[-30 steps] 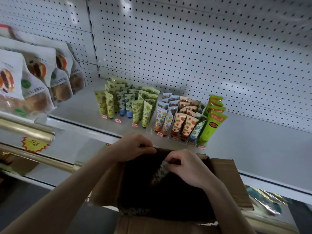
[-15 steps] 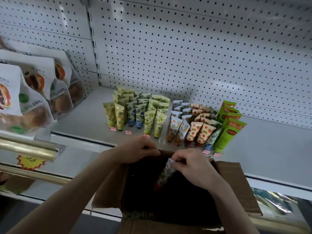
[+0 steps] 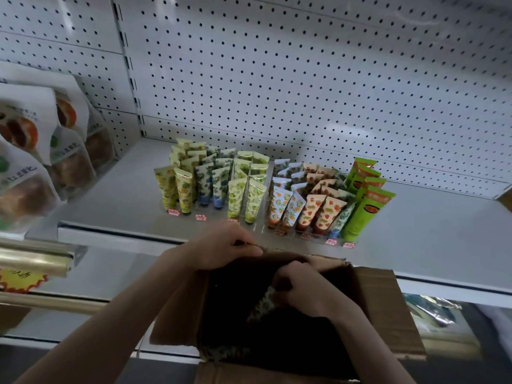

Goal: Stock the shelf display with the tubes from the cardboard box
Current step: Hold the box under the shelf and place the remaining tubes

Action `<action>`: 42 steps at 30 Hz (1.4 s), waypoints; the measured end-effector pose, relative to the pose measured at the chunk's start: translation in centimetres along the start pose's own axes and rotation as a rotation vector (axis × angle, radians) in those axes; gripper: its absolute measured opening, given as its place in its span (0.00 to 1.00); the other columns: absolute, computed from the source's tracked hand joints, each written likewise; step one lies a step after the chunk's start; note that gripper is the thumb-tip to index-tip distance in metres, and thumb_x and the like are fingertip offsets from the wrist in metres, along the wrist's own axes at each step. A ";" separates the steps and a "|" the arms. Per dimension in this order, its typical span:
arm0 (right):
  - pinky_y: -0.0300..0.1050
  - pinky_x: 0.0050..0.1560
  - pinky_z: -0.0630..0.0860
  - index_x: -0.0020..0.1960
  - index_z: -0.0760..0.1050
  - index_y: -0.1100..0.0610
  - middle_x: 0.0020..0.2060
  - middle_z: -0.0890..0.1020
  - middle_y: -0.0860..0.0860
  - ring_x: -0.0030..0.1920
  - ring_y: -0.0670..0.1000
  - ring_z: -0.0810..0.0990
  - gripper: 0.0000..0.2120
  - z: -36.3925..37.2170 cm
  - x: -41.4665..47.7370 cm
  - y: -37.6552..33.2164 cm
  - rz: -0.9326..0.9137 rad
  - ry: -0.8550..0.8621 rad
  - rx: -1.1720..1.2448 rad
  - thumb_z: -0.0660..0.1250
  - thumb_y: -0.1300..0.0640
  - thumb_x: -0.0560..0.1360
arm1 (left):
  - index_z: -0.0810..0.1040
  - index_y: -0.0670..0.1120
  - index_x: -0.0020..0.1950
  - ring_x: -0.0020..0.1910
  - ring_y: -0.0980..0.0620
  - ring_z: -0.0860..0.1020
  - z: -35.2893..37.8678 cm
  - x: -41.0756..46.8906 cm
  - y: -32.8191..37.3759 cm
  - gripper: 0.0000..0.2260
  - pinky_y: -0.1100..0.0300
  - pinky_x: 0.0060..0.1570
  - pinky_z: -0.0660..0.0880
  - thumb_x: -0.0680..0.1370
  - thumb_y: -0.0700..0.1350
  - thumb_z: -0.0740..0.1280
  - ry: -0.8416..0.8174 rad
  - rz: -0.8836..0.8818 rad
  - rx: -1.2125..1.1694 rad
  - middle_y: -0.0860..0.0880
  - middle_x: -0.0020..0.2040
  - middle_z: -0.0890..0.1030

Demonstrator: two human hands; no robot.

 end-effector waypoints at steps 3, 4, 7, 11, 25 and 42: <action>0.37 0.45 0.73 0.50 0.78 0.57 0.48 0.81 0.51 0.48 0.49 0.78 0.07 0.5 0.0 1.1 0.083 -0.045 -0.030 0.66 0.59 0.73 | 0.76 0.52 0.38 0.36 0.58 0.73 0.4 -0.2 -0.1 0.10 0.69 0.37 0.65 0.78 0.51 0.63 -0.011 -0.017 0.002 0.53 0.35 0.76; 0.38 0.45 0.72 0.51 0.78 0.58 0.48 0.81 0.52 0.49 0.50 0.78 0.07 0.6 0.0 1.3 0.098 -0.054 -0.049 0.65 0.60 0.73 | 0.77 0.53 0.39 0.37 0.58 0.73 0.6 -0.2 -0.2 0.09 0.68 0.38 0.66 0.78 0.51 0.63 -0.018 -0.025 -0.002 0.54 0.36 0.77; 0.38 0.45 0.71 0.51 0.78 0.60 0.49 0.81 0.53 0.49 0.51 0.78 0.08 0.6 0.1 1.5 0.097 -0.065 -0.083 0.64 0.61 0.74 | 0.77 0.54 0.39 0.36 0.60 0.73 0.7 -0.5 0.0 0.09 0.68 0.38 0.65 0.78 0.51 0.63 -0.003 -0.032 -0.032 0.56 0.35 0.76; 0.40 0.51 0.71 0.57 0.74 0.61 0.56 0.79 0.56 0.56 0.53 0.77 0.11 1.8 0.3 1.9 0.132 -0.122 -0.166 0.62 0.62 0.76 | 0.82 0.48 0.45 0.38 0.59 0.74 0.7 -0.9 -0.1 0.10 0.71 0.37 0.65 0.78 0.51 0.64 0.008 -0.055 -0.013 0.54 0.38 0.79; 0.46 0.56 0.74 0.61 0.75 0.54 0.55 0.80 0.53 0.54 0.54 0.77 0.16 6.4 -0.3 -3.6 -0.171 -0.345 -0.124 0.66 0.53 0.75 | 0.83 0.49 0.47 0.39 0.59 0.76 1.1 -0.6 0.7 0.09 0.71 0.39 0.67 0.77 0.52 0.65 0.002 -0.074 -0.023 0.53 0.40 0.81; 0.40 0.50 0.76 0.55 0.78 0.56 0.50 0.83 0.52 0.50 0.47 0.81 0.13 -1.1 -1.8 -1.7 -0.088 -0.140 0.524 0.70 0.63 0.71 | 0.82 0.47 0.45 0.35 0.60 0.73 1.3 0.2 0.1 0.08 0.65 0.38 0.66 0.77 0.49 0.65 0.006 -0.063 -0.021 0.55 0.36 0.77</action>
Point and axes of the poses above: each hand's wrist, its own x-axis towards the middle knuckle, its own z-axis out of the palm, y = z × x, the point moved 6 cm from there along x, towards the middle knuckle
